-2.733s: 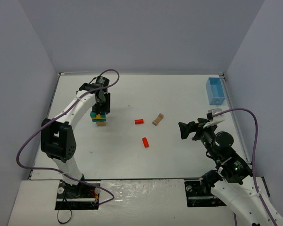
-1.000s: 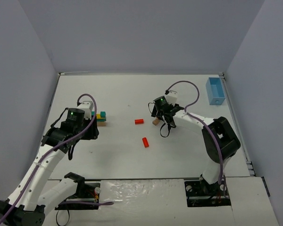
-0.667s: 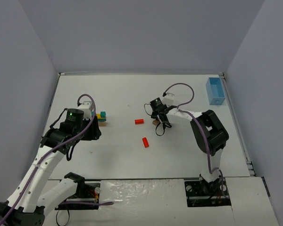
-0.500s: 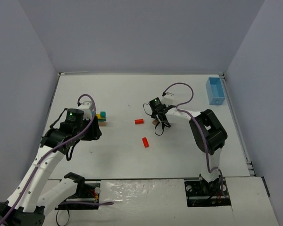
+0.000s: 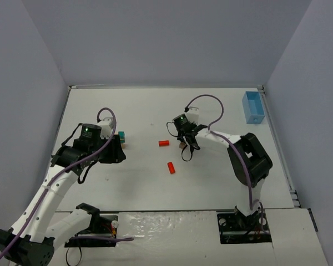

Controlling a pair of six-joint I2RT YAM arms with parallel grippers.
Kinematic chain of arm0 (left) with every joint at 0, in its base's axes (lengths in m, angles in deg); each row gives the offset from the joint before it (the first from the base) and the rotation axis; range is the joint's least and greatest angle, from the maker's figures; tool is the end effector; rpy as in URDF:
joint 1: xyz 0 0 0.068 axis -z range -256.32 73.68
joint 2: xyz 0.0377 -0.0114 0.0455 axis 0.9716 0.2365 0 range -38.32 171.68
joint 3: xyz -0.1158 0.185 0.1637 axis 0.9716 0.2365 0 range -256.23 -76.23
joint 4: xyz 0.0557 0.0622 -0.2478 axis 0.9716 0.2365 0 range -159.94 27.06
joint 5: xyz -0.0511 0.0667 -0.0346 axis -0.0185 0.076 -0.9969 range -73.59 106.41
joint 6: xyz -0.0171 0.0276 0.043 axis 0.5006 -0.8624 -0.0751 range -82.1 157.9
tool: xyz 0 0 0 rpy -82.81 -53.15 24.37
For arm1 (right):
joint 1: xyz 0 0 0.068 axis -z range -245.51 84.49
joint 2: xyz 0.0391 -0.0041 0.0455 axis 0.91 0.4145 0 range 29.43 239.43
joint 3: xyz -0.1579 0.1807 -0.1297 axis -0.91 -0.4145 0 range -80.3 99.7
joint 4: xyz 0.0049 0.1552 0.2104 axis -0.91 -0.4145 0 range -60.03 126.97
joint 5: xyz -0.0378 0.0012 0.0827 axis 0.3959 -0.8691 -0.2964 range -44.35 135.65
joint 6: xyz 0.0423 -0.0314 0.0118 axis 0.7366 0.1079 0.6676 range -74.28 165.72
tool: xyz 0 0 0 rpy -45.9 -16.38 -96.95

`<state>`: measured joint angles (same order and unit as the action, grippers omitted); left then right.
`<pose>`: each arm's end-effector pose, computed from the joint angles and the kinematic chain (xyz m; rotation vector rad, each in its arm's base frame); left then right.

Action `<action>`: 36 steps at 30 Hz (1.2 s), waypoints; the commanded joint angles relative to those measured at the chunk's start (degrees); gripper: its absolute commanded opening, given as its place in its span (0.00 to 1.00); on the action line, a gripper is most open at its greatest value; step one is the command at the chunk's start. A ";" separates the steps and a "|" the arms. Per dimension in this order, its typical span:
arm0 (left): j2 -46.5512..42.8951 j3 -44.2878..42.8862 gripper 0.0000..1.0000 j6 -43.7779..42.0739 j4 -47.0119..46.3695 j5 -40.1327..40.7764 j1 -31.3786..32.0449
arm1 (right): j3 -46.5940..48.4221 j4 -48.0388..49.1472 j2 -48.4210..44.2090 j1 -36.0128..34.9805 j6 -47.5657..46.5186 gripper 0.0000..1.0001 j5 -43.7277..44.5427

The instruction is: Build the wood block tower

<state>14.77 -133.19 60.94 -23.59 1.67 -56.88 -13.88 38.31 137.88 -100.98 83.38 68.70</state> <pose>0.1685 -0.0690 0.3278 0.0605 2.3772 -0.6647 0.3393 0.2246 0.1747 0.2497 2.2110 0.2429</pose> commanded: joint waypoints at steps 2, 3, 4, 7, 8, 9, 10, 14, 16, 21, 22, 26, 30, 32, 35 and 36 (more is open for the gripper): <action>-0.29 -5.99 0.38 1.52 -6.94 -12.91 -0.28 | -2.81 9.78 -21.51 -4.66 -15.15 0.00 -11.39; -0.46 -6.29 0.38 2.13 -8.69 -15.36 -0.28 | -4.77 12.62 -25.67 -4.88 -18.15 0.00 -17.11; -0.56 -6.58 0.38 2.65 -10.09 -17.75 -0.28 | -6.60 15.27 -28.89 -4.96 -20.57 0.00 -22.84; -0.71 -7.54 0.38 4.33 -15.61 -23.87 -0.19 | -9.72 20.24 -37.25 -4.93 -25.80 0.00 -37.72; -0.71 -7.79 0.38 5.19 -17.83 -25.72 -0.16 | -9.67 20.89 -38.67 -4.96 -26.87 0.00 -41.37; -0.68 -8.06 0.38 6.33 -20.68 -27.80 -0.06 | -9.41 21.26 -40.05 -4.96 -27.52 0.00 -44.17; -0.54 -8.40 0.38 7.62 -23.61 -29.51 0.14 | -9.14 21.33 -40.88 -4.96 -28.60 0.00 -48.77; 0.95 -9.67 0.38 10.08 -31.10 -32.28 2.07 | -6.63 23.35 -41.11 -4.90 -29.33 0.00 -60.58; 1.42 -9.67 0.38 11.73 -36.95 -32.19 4.73 | -5.95 26.64 -41.04 -5.06 -27.76 0.00 -65.39; 2.11 -8.08 0.38 14.49 -49.07 -28.77 9.47 | -5.07 33.29 -41.04 -5.05 -23.77 0.00 -69.01; 2.10 -7.64 0.38 14.76 -50.04 -28.59 9.65 | -4.81 33.65 -41.04 -5.05 -23.59 0.00 -69.10; 1.07 -5.89 0.38 14.89 -51.27 -27.76 9.91 | -4.05 35.00 -41.12 -5.13 -22.76 0.00 -68.72; -2.22 -3.29 0.38 14.13 -53.12 -25.87 9.91 | -3.53 35.82 -40.97 -5.06 -22.31 0.00 -67.37; -3.29 -2.56 0.38 13.75 -53.43 -25.24 9.84 | -3.27 36.74 -40.72 -5.05 -21.98 0.00 -66.81; -3.95 -2.01 0.38 13.33 -53.74 -24.64 9.79 | -2.89 37.45 -40.47 -5.01 -21.31 0.00 -65.73; -4.22 -1.82 0.38 13.21 -53.93 -24.38 9.75 | -2.81 37.56 -40.43 -4.97 -21.31 0.00 -65.17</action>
<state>12.36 -134.55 74.92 -70.19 -24.09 -47.22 -20.47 67.84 97.56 -105.74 60.84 2.68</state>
